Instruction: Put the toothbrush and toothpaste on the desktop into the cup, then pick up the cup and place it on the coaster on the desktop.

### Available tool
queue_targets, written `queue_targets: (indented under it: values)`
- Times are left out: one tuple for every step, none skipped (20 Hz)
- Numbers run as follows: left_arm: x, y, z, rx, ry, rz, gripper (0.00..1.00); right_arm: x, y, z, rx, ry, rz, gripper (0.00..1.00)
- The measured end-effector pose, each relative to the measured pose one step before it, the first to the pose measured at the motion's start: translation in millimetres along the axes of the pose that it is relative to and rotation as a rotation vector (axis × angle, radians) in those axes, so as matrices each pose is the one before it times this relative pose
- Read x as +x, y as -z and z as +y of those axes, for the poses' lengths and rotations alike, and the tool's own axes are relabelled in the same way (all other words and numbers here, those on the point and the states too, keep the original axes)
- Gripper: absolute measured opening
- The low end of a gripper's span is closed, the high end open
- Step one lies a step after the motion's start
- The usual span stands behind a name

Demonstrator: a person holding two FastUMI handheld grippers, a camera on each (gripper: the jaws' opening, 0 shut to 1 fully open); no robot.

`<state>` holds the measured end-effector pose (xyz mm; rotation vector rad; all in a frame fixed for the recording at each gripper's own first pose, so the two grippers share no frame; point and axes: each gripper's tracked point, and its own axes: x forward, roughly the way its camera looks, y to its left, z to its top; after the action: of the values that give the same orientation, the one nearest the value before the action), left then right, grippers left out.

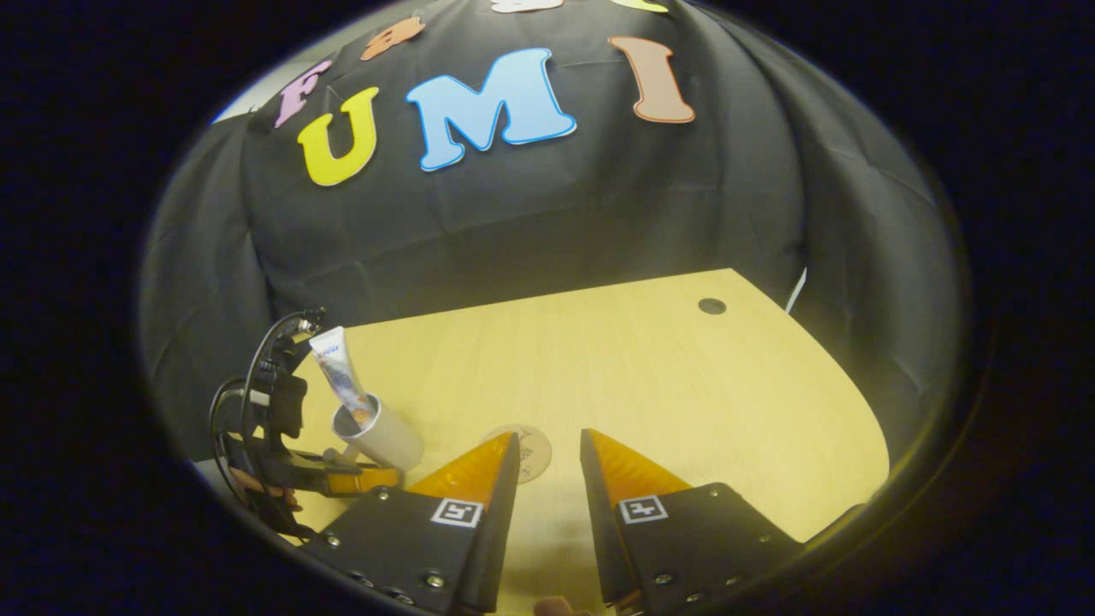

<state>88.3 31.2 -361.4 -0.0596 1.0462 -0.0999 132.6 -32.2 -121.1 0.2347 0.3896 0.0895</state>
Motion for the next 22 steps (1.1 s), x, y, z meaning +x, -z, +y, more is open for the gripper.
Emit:
queue_targets:
  values:
    - [-0.03, -0.13, 0.11, -0.00047, -0.00967, -0.00101, 0.42, -0.66, 0.82, -2.39, 0.00255, 0.00137, 0.00295, 0.43]
    - [0.59, -0.43, -0.54, -0.00053, -0.00617, -0.00298, 0.46, -0.47, 0.79, -1.93, 0.00137, 0.00033, 0.00172, 0.43]
    - [0.85, 0.95, 0.85, 0.00884, -0.01867, -0.00142, 0.43, -0.89, 0.46, -1.45, 0.00095, 0.00015, 0.00262, 0.43]
    - [3.16, 0.94, -0.57, 0.01735, -0.0074, -0.00465, 0.39, 0.33, 1.19, -1.09, 0.00164, -0.00136, 0.00165, 0.43]
    - [-0.62, -1.96, 1.71, 0.01994, -0.01531, -0.01092, 0.36, -0.58, 0.39, -0.87, 0.00211, -0.00146, 0.00055, 0.43]
    - [2.32, -1.76, 0.35, 0.01334, -0.00743, -0.01417, 0.39, -1.17, 0.95, -1.04, 0.00184, -0.00244, 0.00252, 0.43]
    - [-0.59, -2.85, 2.16, 0.00668, -0.01459, -0.02223, 0.33, -0.33, 0.45, -1.22, 0.00263, -0.00131, 0.00249, 0.43]
    - [0.57, -2.8, -0.79, 0.00619, -0.00275, -0.01187, 0.33, -0.71, 0.68, -1.65, 0.00316, -0.00113, 0.00293, 0.43]
    - [-2.05, -3.32, -3.51, -0.00039, 0.0048, -0.01619, 0.29, -0.92, -0.11, -1.48, 0.00409, -0.00138, 0.0009, 0.43]
    - [-1.21, -1.77, -3.31, -0.00783, 0.00743, -0.00876, 0.29, -0.91, -0.28, -1.78, 0.00257, -0.00045, -0.00032, 0.43]
    - [1.14, 0.82, -2.84, -0.00019, -0.00445, -0.01264, 0.29, -1.02, -1.19, -2.68, 0.0004, 0.00279, -0.00223, 0.43]
    - [-0.19, -2.79, -3.37, 0.00878, 0.00354, -0.01258, 0.34, -1.05, -0.04, -2.55, -0.00025, 0.00378, -0.00177, 0.43]
    - [1.63, -4.44, -6.33, 0.00201, 0.0079, -0.0169, 0.28, -0.5, -1.73, -2.0, 0.00225, 0.00367, -0.00247, 0.43]
    - [-0.64, 1.16, -6.22, -0.00131, 0.01374, 0.00414, 0.28, -1.56, -0.13, -2.51, 0.0052, 0.0004, -0.00218, 0.43]
    - [0.0, 3.15, -5.85, -0.00311, 0.01073, 0.00734, 0.28, -2.27, -0.86, -1.74, 0.00596, -0.00074, -0.0007, 0.43]
    - [0.55, 3.14, -3.58, 0.00152, 0.00358, 0.00786, 0.28, -1.02, 0.51, -2.52, 0.00405, 0.00173, 0.00103, 0.43]
    - [0.82, 0.83, -2.2, -0.00224, -0.00012, -0.00449, 0.28, -0.45, -0.23, -2.82, 0.00324, 0.00194, 0.00126, 0.41]
    - [-0.8, -2.23, -2.96, 0.00347, 0.00458, -0.01256, 0.29, -0.68, 0.48, -1.7, 0.00277, 0.002, 0.00055, 0.43]
    - [-2.51, -2.16, -1.74, 0.00853, -0.00192, -0.01531, 0.28, -1.41, -0.65, -3.0, 0.00443, 0.00173, -0.00024, 0.43]
    - [-0.6, -4.22, -1.89, 0.01183, -0.00236, -0.01423, 0.29, 0.27, -0.05, -1.65, 0.00442, 0.00086, -0.00063, 0.43]
    - [-0.27, -2.93, -1.98, 0.01437, -0.00299, -0.0088, 0.28, -0.28, -0.05, -1.55, 0.00555, -0.00058, 0.00271, 0.43]
    - [-1.96, -2.88, -1.34, 0.01577, -0.00252, -0.00306, 0.28, 0.05, 0.2, -1.36, 0.00614, -0.00101, 0.00015, 0.43]
